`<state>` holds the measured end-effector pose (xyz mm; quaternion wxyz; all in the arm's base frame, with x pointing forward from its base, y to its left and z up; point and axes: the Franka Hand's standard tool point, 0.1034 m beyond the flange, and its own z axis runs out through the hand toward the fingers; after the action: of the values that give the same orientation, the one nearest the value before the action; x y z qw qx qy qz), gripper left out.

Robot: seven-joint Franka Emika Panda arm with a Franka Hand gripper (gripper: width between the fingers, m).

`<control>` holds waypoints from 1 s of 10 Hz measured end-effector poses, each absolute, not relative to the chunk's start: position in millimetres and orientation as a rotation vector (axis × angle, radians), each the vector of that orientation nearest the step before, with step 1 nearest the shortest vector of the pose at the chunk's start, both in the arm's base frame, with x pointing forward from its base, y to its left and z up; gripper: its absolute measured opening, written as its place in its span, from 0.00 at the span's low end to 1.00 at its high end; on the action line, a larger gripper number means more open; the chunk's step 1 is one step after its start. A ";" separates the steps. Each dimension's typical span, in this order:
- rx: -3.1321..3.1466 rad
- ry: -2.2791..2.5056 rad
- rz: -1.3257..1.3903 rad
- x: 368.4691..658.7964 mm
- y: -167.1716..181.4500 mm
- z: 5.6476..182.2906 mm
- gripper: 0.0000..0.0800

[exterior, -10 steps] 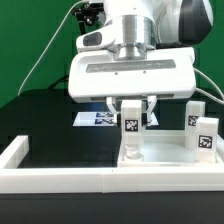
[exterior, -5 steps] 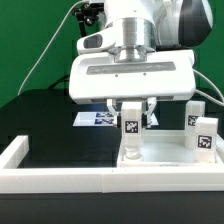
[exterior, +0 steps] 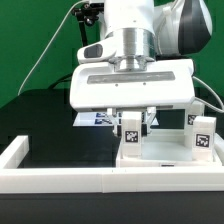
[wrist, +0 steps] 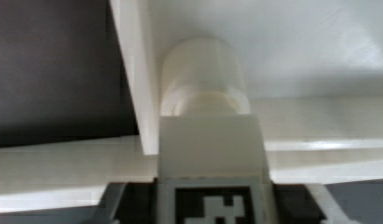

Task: Assemble square table

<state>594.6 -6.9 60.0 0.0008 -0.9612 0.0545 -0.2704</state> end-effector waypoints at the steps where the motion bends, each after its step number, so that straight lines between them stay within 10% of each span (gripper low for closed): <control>1: -3.018 0.174 -0.865 595.1 -7.7 60.2 0.36; 6: -3.016 0.188 -0.849 594.6 -8.2 60.2 0.36; 10: -3.017 0.186 -0.827 593.2 -7.0 58.0 0.77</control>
Offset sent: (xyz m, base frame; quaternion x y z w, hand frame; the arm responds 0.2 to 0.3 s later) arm -0.0174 0.0031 -0.0124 -0.0174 0.0404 0.0353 0.9984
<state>593.2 -7.0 58.0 0.0041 -0.9627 0.0593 -0.2640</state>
